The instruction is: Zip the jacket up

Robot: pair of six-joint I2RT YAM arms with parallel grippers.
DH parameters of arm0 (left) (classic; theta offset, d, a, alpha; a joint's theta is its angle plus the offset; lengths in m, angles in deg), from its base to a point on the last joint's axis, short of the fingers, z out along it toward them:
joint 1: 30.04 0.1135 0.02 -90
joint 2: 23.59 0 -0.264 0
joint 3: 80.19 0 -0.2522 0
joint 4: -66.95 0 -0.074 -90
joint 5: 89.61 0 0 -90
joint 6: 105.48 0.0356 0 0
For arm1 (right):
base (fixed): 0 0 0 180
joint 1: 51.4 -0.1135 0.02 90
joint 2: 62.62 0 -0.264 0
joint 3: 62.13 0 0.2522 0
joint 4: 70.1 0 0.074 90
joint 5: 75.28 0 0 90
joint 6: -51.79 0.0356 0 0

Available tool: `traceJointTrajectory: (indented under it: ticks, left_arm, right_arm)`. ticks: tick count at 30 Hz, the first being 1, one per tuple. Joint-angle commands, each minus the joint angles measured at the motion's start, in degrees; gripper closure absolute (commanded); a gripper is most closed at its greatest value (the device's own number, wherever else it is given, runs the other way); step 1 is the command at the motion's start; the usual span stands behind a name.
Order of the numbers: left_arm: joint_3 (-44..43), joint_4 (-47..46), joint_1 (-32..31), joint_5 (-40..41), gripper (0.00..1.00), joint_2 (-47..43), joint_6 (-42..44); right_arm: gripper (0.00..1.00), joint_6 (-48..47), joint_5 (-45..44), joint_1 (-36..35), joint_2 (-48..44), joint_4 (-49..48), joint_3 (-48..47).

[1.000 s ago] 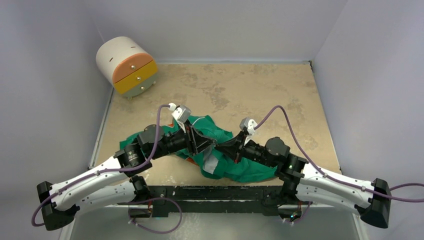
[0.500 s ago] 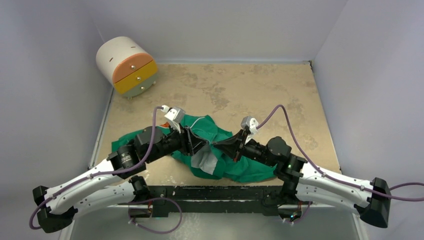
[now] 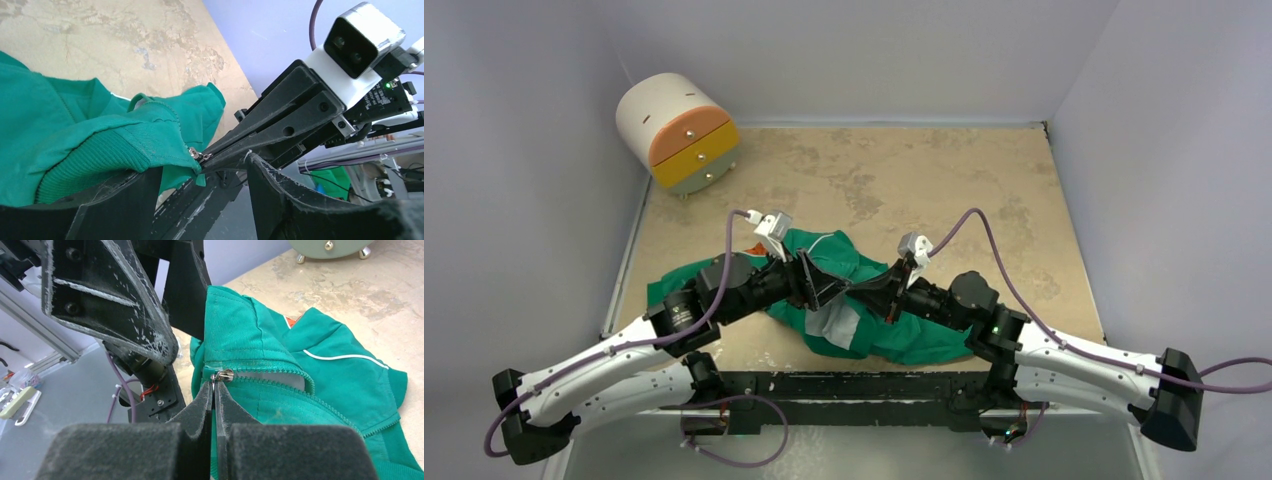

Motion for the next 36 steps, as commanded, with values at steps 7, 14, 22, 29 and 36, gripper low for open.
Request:
traceJointTrajectory:
  ticks: [7, 14, 22, 29, 36]
  left_arm:
    - [1.8, -4.1, -0.3, 0.3, 0.41, 1.5, -6.1]
    - [2.2, -5.0, -0.3, 2.0, 0.51, 2.5, -8.1]
    - [4.5, -8.7, -0.3, 4.0, 0.67, 2.6, -11.9]
    - [4.2, -7.7, -0.3, 5.3, 0.72, 2.4, -12.4]
    - [3.3, -5.9, -0.3, 6.1, 0.98, 2.3, -12.1]
  right_arm:
    - [1.0, 0.0, 1.3, 0.1, -0.2, -5.3, 0.0]
    - [1.0, 0.1, 2.3, 0.1, 0.1, -5.9, 0.4]
    - [1.0, 0.4, 2.5, 0.1, -0.1, -6.7, 1.6]
    - [1.0, 0.5, 2.2, 0.1, -0.3, -7.1, 2.2]
    - [1.0, 0.7, 2.4, 0.1, -0.3, -7.6, 2.4]
